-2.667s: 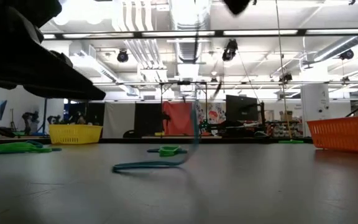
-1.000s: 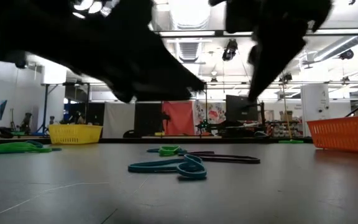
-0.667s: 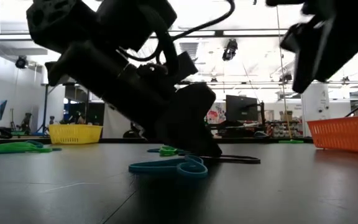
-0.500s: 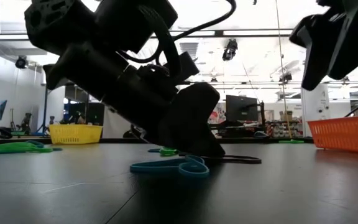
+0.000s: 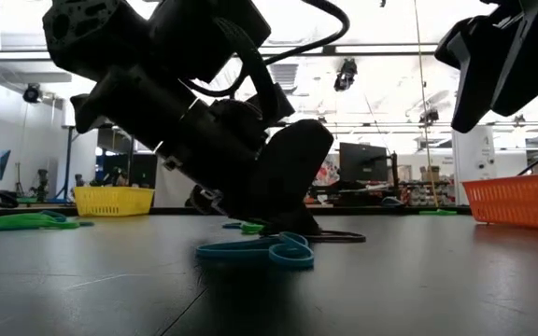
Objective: Sort rubber bands into baskets
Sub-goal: Put the purple rubber band into the yellow bin
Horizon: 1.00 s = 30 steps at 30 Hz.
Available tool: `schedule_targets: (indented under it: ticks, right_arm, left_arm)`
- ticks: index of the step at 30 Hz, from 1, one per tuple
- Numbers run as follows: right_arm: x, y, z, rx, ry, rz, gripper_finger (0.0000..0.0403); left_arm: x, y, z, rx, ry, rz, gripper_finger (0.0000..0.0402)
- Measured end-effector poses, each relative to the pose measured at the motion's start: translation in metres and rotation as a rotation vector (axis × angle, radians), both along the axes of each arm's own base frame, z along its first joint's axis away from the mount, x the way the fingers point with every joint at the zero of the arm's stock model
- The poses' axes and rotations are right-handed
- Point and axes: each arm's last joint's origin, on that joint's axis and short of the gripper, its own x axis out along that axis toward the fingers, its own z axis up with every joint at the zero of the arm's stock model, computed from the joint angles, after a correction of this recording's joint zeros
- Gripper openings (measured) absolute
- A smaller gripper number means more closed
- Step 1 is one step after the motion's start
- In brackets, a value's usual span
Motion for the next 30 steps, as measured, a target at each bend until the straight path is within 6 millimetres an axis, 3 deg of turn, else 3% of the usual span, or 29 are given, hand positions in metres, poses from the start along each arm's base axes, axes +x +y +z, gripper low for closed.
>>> schedule_targets:
  ticks: [4,8,15,23,26,30]
  right_arm:
    - [0.002,0.001,0.001,0.009,-0.017,0.006,0.0224]
    - [0.002,0.001,0.001,0.004,-0.027,0.012,0.0224]
    - [0.004,0.003,0.002,0.009,-0.061,0.009,0.0224]
    - [0.007,0.005,0.004,0.019,-0.090,0.028,0.0224]
    - [0.009,0.006,0.005,0.008,-0.117,0.079,0.0224]
    - [0.015,0.009,0.009,-0.015,-0.174,0.170,0.0224]
  left_arm:
    - [-0.004,-0.001,0.027,0.013,0.006,-0.071,0.0002]
    - [-0.009,0.001,0.083,0.018,-0.099,-0.077,0.0001]
    - [-0.049,0.027,0.156,0.135,-0.089,0.075,0.0000]
    - [-0.133,0.097,0.207,0.280,0.044,0.501,0.0000]
    - [-0.157,0.130,0.211,0.316,0.112,0.690,0.0000]
    - [-0.171,0.184,0.208,0.281,0.281,0.874,0.0000]
